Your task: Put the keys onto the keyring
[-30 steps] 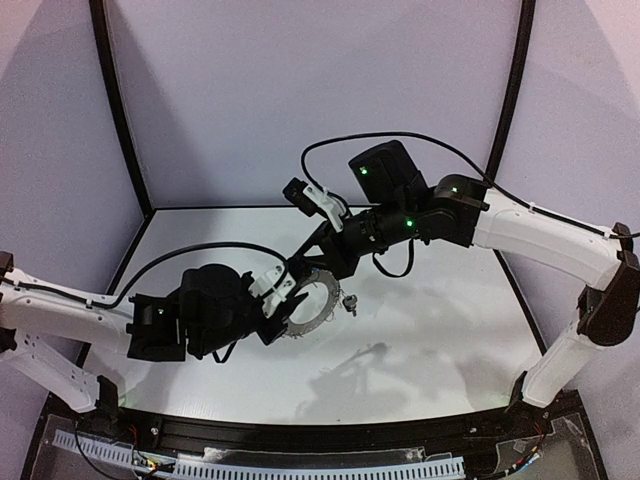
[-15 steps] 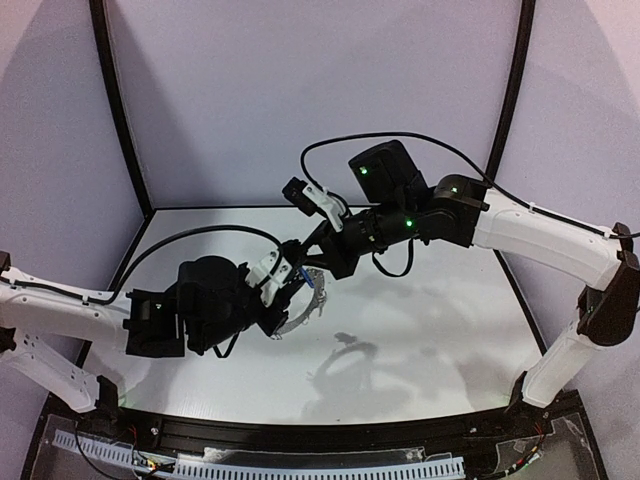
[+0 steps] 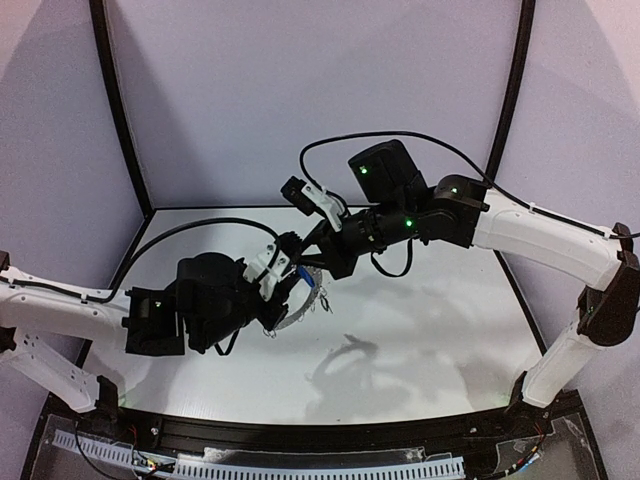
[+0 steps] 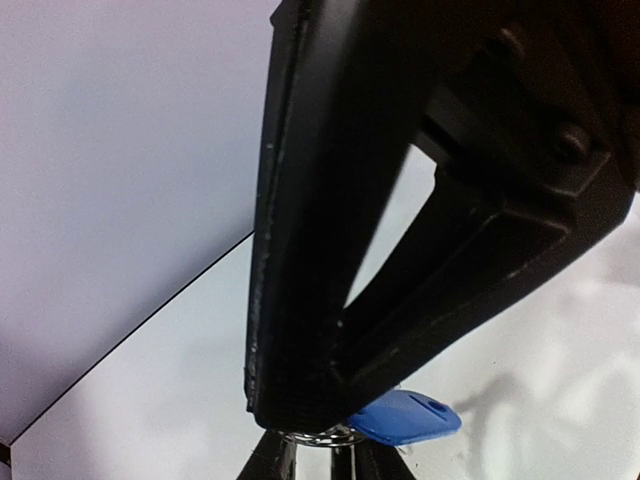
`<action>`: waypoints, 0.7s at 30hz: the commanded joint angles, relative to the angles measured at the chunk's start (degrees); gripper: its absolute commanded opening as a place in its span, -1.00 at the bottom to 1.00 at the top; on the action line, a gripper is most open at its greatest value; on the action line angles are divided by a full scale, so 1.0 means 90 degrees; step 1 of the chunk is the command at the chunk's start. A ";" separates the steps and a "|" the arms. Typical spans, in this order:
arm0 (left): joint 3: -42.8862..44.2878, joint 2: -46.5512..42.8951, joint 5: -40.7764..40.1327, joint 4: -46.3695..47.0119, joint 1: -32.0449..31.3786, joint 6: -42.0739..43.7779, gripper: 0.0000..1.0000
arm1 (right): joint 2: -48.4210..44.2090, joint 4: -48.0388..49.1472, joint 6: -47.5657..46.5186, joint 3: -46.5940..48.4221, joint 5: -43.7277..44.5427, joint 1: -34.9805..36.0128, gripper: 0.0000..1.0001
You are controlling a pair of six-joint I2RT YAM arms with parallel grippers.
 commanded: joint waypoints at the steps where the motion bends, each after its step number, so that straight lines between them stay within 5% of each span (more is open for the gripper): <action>1: 0.0218 -0.0202 0.0054 0.0140 -0.0018 -0.0036 -0.55 | 0.0002 0.0227 -0.0010 -0.0043 -0.0094 0.0070 -1.00; 9: 0.0220 -0.0258 0.0411 0.0008 -0.0016 -0.0036 -0.34 | 0.0007 0.0289 0.0001 -0.0068 -0.0051 0.0071 -1.00; 21: 0.0418 -0.0003 0.0015 -0.0302 -0.0019 -0.0056 -0.33 | -0.0086 0.0373 0.0214 -0.0144 -0.0058 0.0070 -1.00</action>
